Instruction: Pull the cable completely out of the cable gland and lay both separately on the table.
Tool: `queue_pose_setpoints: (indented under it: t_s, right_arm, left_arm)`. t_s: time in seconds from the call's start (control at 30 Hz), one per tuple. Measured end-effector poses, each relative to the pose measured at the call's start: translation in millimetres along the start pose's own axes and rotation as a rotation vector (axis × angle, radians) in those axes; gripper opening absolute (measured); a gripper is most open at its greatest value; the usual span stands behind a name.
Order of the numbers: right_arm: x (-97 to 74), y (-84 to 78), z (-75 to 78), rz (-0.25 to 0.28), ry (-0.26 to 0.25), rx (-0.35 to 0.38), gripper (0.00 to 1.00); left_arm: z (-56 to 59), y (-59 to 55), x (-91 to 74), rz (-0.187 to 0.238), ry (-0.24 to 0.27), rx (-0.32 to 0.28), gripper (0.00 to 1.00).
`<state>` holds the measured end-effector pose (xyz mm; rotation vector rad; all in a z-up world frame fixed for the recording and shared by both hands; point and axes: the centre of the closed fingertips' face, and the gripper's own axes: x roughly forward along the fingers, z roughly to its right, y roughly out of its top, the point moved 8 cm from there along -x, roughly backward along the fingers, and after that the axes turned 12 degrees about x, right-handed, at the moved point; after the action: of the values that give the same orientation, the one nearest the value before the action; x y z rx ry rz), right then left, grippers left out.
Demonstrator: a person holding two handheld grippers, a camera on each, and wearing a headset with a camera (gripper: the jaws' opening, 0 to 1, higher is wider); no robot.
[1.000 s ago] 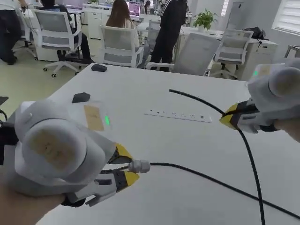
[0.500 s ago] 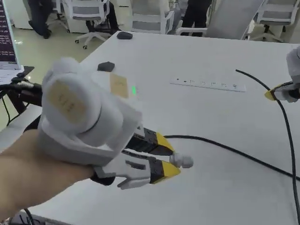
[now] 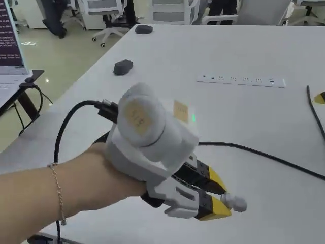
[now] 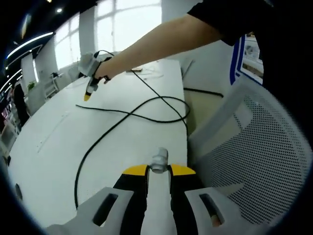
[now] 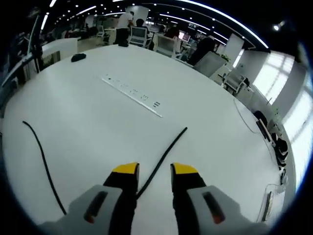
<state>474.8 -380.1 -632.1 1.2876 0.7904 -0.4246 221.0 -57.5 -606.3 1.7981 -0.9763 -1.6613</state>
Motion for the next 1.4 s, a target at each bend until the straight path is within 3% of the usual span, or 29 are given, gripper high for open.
queue_pose_setpoints:
  t_s: [0.03, 0.13, 0.17, 0.33, 0.5, 0.6, 0.7, 0.77, 0.83, 1.0, 1.1, 1.13, 1.23, 1.3, 1.4]
  right_arm:
    - [-5.5, 1.2, -6.2, 0.010, 0.012, -0.006, 0.25]
    - [-27.4, 9.8, -30.0, 0.113, 0.084, -0.032, 0.24]
    - [-37.9, 10.7, -40.3, 0.134, 0.111, -0.045, 0.23]
    - [-80.7, 2.9, -83.6, 0.212, 0.224, -0.049, 0.22]
    - [-127.3, -13.6, -117.5, 0.263, 0.291, -0.081, 0.22]
    - [-143.2, -22.9, -121.3, 0.267, 0.319, -0.079, 0.23]
    - [-167.8, -39.6, -133.5, 0.247, 0.325, -0.081, 0.24]
    - [-184.0, -53.0, -140.5, 0.222, 0.329, -0.076, 0.26]
    - [-192.5, -66.3, -144.1, 0.159, 0.330, -0.071, 0.27]
    - [-222.3, -101.2, -169.7, 0.040, 0.368, -0.027, 0.29]
    - [-234.9, -117.1, -184.9, 0.004, 0.389, 0.014, 0.31]
    - [-238.1, -121.3, -190.3, -0.013, 0.408, 0.034, 0.33]
    - [-249.8, -136.7, -201.4, -0.055, 0.385, 0.040, 0.38]
    - [-255.6, -145.5, -207.6, -0.090, 0.386, 0.067, 0.39]
    - [-264.4, -161.1, -220.7, -0.148, 0.424, 0.132, 0.46]
  left_arm:
    - [-2.2, -4.5, 5.2, -0.001, -0.001, 0.001, 0.17]
    - [-9.5, -28.1, 25.8, -0.051, -0.054, -0.048, 0.17]
    - [-12.1, -32.9, 30.8, -0.050, -0.055, -0.043, 0.17]
    - [-19.6, -63.1, 54.1, -0.088, -0.076, -0.045, 0.17]
    - [-16.7, -73.3, 59.8, -0.084, -0.084, -0.009, 0.17]
    - [-15.4, -77.6, 58.1, -0.089, -0.081, -0.021, 0.18]
    - [-13.1, -76.4, 54.4, -0.100, -0.072, -0.047, 0.32]
    - [-11.7, -73.1, 47.1, -0.112, -0.050, -0.069, 0.41]
    - [-8.6, -63.4, 34.3, -0.101, -0.046, -0.082, 0.43]
    - [4.5, -37.6, -13.8, -0.073, -0.036, -0.118, 0.45]
    - [14.9, -28.2, -46.7, -0.070, -0.016, -0.159, 0.43]
    - [19.3, -26.9, -55.3, -0.062, -0.003, -0.185, 0.43]
    - [34.7, -26.7, -86.1, -0.014, 0.042, -0.244, 0.46]
    - [42.3, -31.2, -98.6, -0.036, 0.059, -0.261, 0.46]
    - [53.5, -37.5, -119.1, -0.033, 0.119, -0.287, 0.48]
